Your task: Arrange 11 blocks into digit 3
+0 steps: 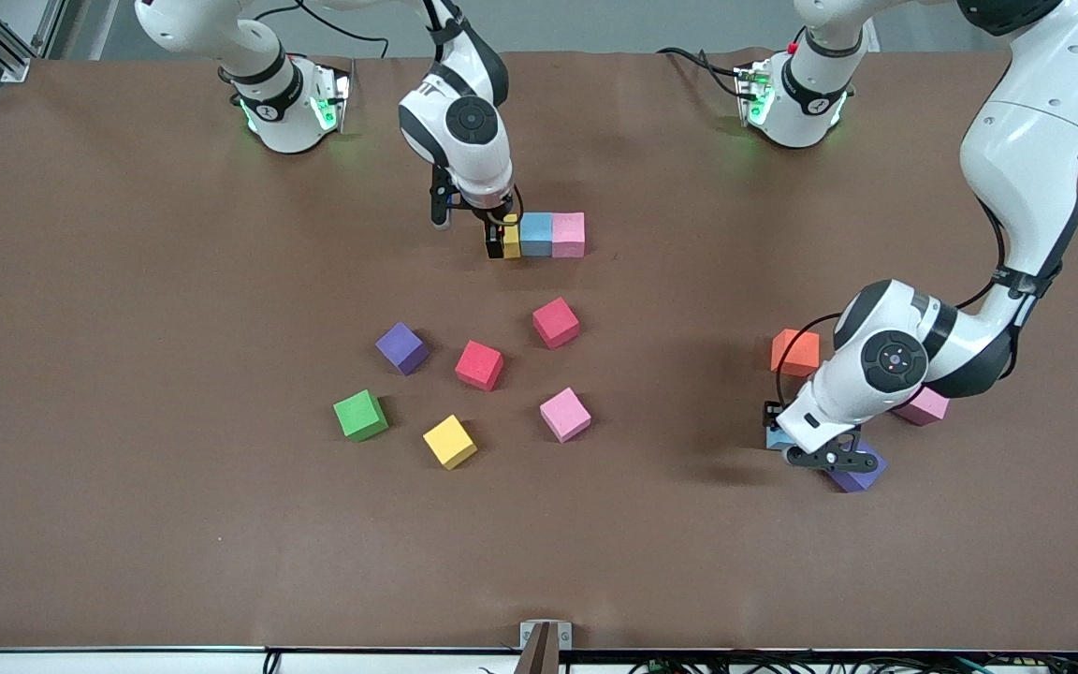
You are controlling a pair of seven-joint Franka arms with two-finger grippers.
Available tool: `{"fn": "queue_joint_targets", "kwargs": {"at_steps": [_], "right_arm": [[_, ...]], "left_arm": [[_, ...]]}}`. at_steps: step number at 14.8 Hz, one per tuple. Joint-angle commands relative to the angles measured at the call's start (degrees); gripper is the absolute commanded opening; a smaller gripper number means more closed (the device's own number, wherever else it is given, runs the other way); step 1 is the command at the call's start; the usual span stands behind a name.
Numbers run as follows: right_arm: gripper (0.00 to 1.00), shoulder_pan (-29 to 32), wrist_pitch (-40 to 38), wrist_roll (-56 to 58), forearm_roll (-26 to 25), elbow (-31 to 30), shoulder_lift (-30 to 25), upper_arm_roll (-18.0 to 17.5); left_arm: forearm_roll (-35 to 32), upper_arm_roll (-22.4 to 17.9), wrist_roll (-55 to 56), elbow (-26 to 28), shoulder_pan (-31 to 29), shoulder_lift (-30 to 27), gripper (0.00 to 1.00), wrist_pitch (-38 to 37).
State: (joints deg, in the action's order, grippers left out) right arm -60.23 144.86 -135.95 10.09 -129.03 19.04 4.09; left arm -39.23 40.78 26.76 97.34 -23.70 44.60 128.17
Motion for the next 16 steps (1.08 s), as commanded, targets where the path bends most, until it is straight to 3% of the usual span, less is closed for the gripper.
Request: {"fn": "queue_joint_targets", "kwargs": {"at_steps": [1, 6, 8, 12, 16], "right_arm": [[1.00, -0.41, -2.83, -0.98, 0.63, 0.01, -2.69, 0.04], [1.00, 0.55, -3.53, -0.10, 0.37, 0.09, -5.41, 1.09], [1.00, 1.43, -7.12, 2.35, 0.37, 1.58, -7.17, 2.49], [1.00, 6.69, -19.07, 10.24, -1.55, 12.55, -6.57, 3.64], [1.00, 10.13, -20.32, 20.01, -3.14, 22.30, -1.93, 3.55]], "left_arm": [[-0.94, -0.26, 0.67, -0.13, 0.50, -0.83, 0.47, -0.99], [-0.94, -0.26, 0.67, -0.13, 0.50, -0.74, 0.47, -0.99], [-0.94, -0.26, 0.67, -0.13, 0.50, -0.74, 0.47, -0.99], [-0.94, -0.26, 0.67, -0.57, 0.50, -0.57, 0.47, -0.99], [-0.94, -0.26, 0.67, -0.57, 0.50, -0.57, 0.47, -0.99]]}}
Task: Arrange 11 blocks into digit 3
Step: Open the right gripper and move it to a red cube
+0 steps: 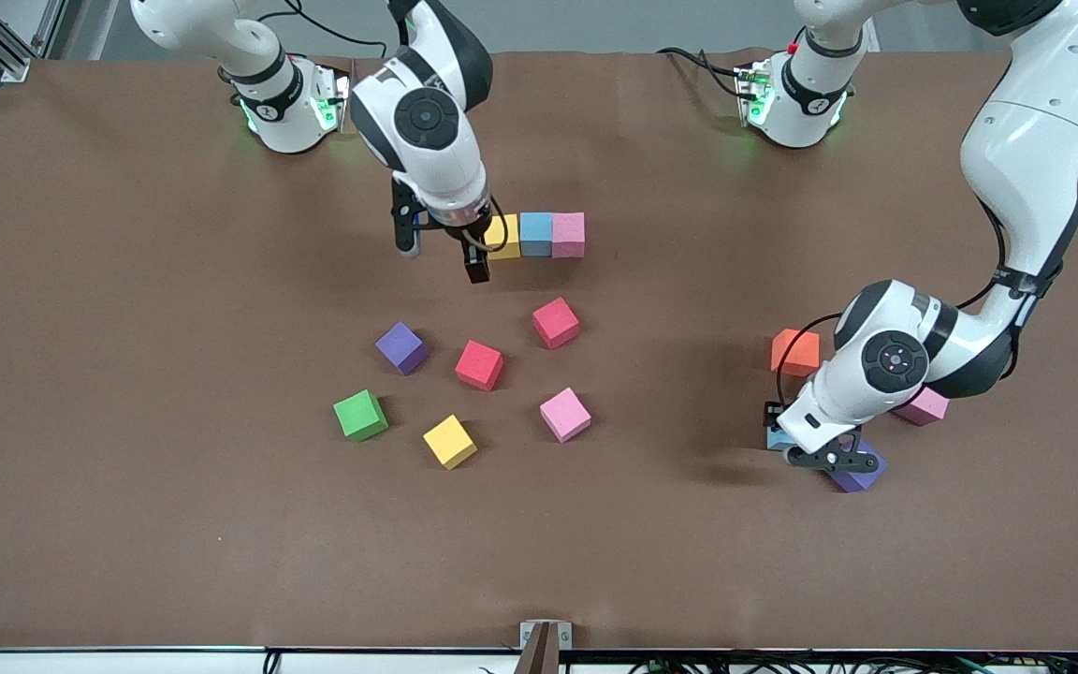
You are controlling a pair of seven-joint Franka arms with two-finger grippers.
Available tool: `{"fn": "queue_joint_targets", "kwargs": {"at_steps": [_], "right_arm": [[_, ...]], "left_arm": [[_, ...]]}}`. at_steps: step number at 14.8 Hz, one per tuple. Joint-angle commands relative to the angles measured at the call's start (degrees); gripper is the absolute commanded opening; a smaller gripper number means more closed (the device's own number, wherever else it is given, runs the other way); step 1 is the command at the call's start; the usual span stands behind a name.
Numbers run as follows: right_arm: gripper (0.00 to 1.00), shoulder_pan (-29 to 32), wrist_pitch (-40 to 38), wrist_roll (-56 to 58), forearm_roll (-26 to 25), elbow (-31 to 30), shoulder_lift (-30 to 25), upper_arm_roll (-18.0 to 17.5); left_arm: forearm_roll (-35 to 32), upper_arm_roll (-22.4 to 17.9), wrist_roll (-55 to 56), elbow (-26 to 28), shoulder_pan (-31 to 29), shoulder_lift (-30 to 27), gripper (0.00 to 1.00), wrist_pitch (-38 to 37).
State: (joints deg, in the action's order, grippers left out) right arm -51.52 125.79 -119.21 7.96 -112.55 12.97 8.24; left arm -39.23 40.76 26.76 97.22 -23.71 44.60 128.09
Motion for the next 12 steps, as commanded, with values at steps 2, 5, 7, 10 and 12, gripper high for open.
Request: {"fn": "queue_joint_targets", "kwargs": {"at_steps": [2, 5, 7, 10, 12], "right_arm": [[1.00, 1.51, -1.25, 4.43, -1.01, 11.62, 8.98, -0.59], [1.00, 1.08, -1.60, 4.87, -1.10, 21.19, 16.62, -0.59], [1.00, 0.81, -3.96, 7.05, -1.54, 26.56, 21.73, -0.77], [1.00, -0.68, -5.82, 12.67, -2.16, 30.19, 24.74, -0.85], [1.00, -2.00, -5.64, 15.67, -2.51, 30.19, 25.87, -0.85]], "left_arm": [[-0.94, -0.24, 0.67, -0.46, 0.51, -0.57, 0.47, -0.91], [-0.94, -0.24, 0.67, -0.46, 0.51, -0.57, 0.47, -0.91], [-0.94, -0.24, 0.67, -0.46, 0.51, -0.66, 0.47, -0.91], [-0.94, -0.24, 0.67, -0.46, 0.51, -0.74, 0.47, -0.91], [-0.85, -0.24, 0.75, -0.46, 0.51, -0.83, 0.47, -0.91]]}}
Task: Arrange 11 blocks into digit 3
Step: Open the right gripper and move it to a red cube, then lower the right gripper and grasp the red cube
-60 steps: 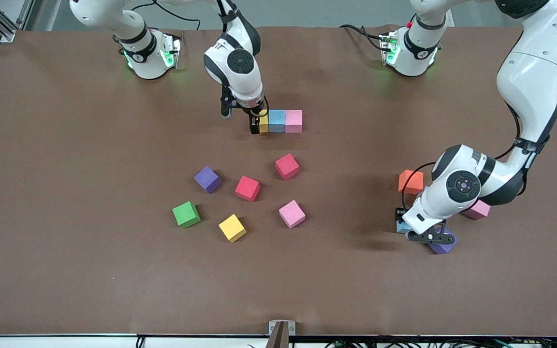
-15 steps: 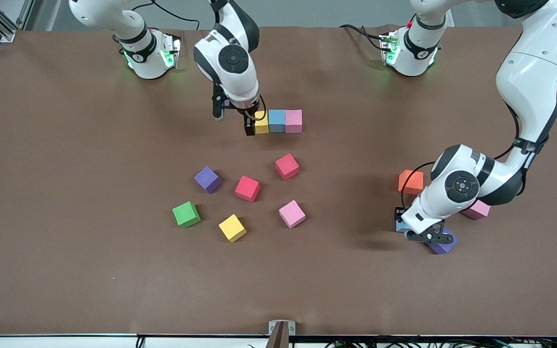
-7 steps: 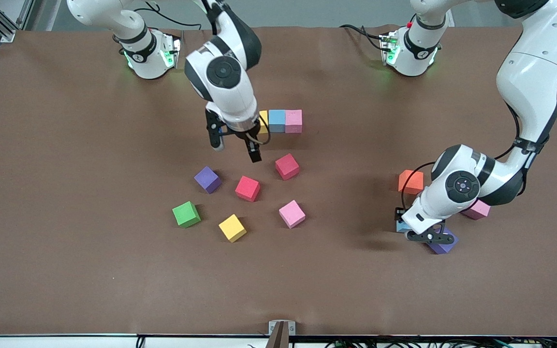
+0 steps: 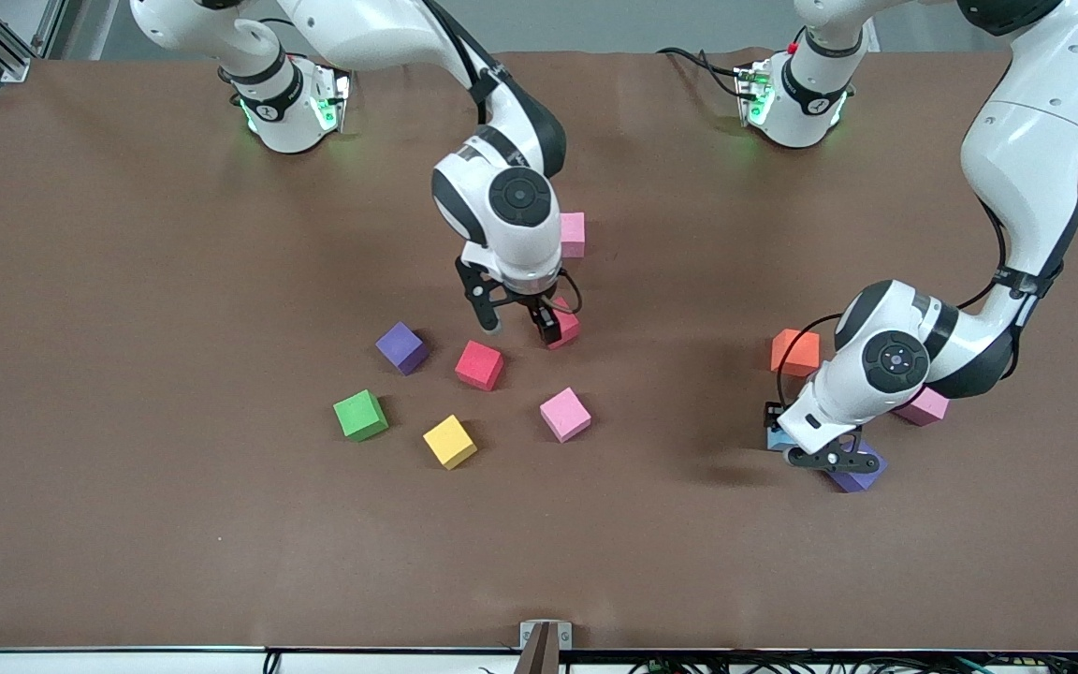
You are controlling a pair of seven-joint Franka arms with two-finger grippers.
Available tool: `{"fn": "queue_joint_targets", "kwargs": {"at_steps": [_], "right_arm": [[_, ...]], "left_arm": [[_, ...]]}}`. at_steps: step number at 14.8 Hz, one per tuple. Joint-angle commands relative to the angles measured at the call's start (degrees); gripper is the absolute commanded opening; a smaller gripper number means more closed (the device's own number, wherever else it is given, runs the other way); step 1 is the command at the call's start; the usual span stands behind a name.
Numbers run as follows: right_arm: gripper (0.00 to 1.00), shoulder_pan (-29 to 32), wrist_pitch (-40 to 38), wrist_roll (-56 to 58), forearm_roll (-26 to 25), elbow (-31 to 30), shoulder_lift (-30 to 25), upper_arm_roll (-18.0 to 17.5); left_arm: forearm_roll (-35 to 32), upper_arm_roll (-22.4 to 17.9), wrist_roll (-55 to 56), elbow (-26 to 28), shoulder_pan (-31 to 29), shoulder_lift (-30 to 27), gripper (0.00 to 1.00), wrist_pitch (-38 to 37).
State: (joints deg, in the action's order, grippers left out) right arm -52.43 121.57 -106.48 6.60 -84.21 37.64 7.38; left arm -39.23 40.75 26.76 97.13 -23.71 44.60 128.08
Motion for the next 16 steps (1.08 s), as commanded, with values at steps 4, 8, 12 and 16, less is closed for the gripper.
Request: {"fn": "queue_joint_targets", "kwargs": {"at_steps": [4, 8, 12, 16], "right_arm": [[1.00, -3.20, -0.90, 3.47, -1.85, 1.86, 4.45, 0.09], [1.00, -4.00, -0.46, 3.38, -1.85, 1.77, 5.52, 0.09], [1.00, -3.12, -0.37, 3.21, -1.77, 2.56, 5.25, 0.18], [1.00, -2.42, 5.15, 3.03, -1.59, 2.83, 6.04, 0.27]], "left_arm": [[-0.67, -0.15, 0.67, -0.36, 0.51, -1.01, 0.47, -0.99], [-0.67, -0.14, 0.67, -0.36, 0.51, -1.01, 0.47, -0.99], [-0.67, -0.15, 0.67, -0.45, 0.51, -0.92, 0.47, -0.99], [-0.67, -0.23, 0.67, -0.54, 0.60, -0.74, 0.47, -0.99]]}}
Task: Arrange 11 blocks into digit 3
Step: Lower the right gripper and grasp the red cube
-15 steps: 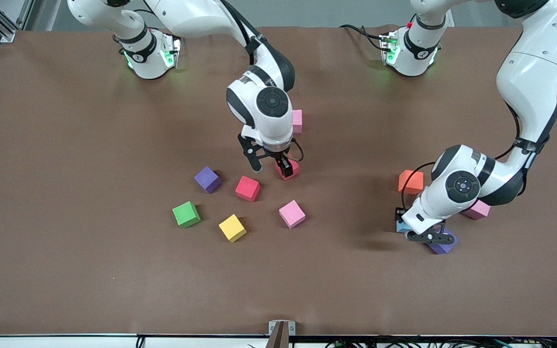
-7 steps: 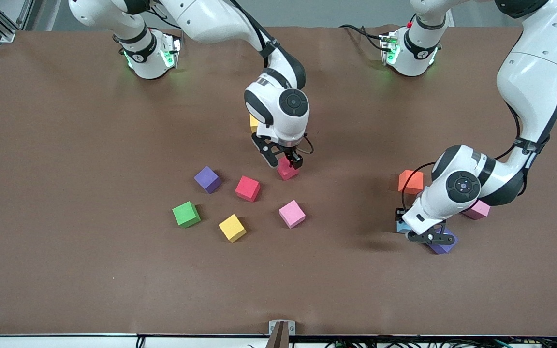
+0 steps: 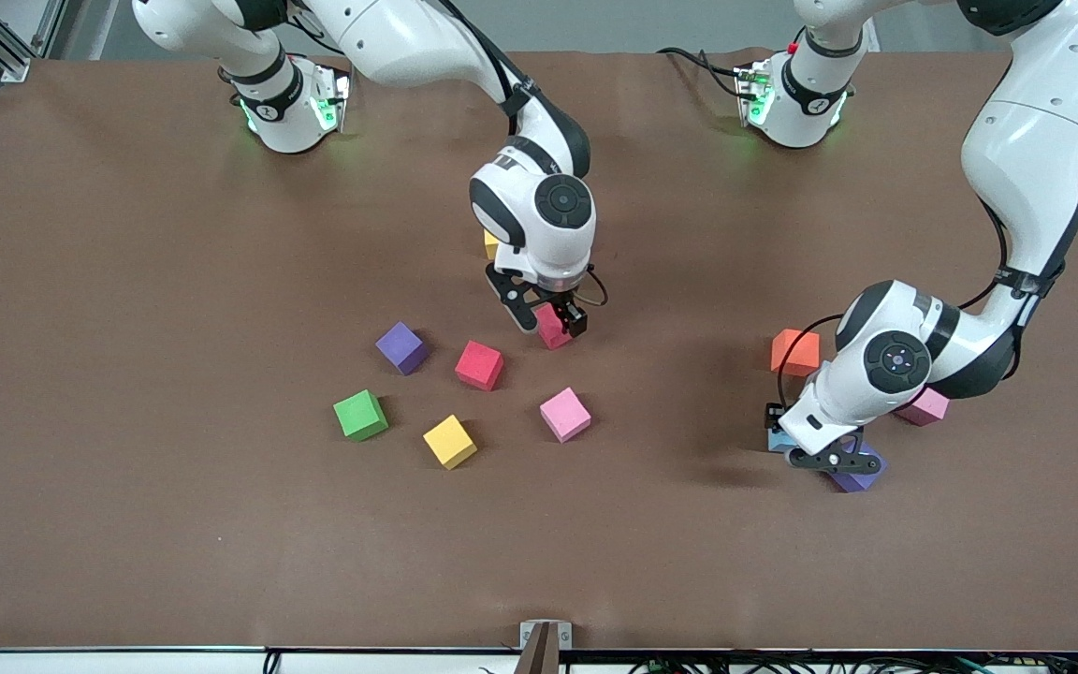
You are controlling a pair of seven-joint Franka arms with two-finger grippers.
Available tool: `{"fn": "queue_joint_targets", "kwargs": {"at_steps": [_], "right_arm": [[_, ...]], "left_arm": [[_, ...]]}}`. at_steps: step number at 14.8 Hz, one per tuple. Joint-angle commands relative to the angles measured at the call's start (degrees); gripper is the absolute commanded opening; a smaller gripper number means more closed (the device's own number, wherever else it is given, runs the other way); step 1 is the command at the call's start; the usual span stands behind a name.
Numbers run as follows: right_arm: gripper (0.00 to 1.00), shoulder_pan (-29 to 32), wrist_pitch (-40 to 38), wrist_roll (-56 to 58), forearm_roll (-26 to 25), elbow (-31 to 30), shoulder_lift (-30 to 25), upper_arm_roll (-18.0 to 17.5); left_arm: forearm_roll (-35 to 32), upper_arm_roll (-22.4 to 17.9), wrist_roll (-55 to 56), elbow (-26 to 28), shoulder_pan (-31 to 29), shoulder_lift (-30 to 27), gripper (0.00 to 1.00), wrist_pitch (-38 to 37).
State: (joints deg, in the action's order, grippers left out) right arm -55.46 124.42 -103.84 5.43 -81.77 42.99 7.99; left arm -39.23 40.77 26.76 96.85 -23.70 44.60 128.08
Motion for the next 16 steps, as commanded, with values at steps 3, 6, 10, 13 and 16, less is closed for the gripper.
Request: {"fn": "queue_joint_targets", "kwargs": {"at_steps": [3, 6, 10, 13, 16], "right_arm": [[1.00, 0.97, 2.84, 0.40, -0.33, 0.47, 2.18, -0.35], [1.00, 0.97, 2.76, 0.40, -0.24, 0.30, 2.36, -0.35], [0.90, 1.15, 2.84, 0.40, -0.24, 0.30, 2.80, -0.35], [0.75, 0.97, 3.11, 0.40, -0.07, 0.30, 3.59, -0.43], [0.75, 0.53, 4.34, -0.92, 0.02, 0.30, 3.86, -0.43]], "left_arm": [[-0.67, -0.25, 0.67, -0.26, 0.59, -0.65, 0.47, -0.99], [-0.76, -0.25, 0.67, -0.26, 0.59, -0.65, 0.47, -0.99], [-0.76, -0.25, 0.67, -0.26, 0.59, -0.65, 0.47, -0.99], [-0.76, -0.25, 0.67, -0.26, 0.59, -0.57, 0.47, -0.99], [-0.93, -0.25, 0.67, -0.35, 0.59, -0.48, 0.47, -0.99]]}}
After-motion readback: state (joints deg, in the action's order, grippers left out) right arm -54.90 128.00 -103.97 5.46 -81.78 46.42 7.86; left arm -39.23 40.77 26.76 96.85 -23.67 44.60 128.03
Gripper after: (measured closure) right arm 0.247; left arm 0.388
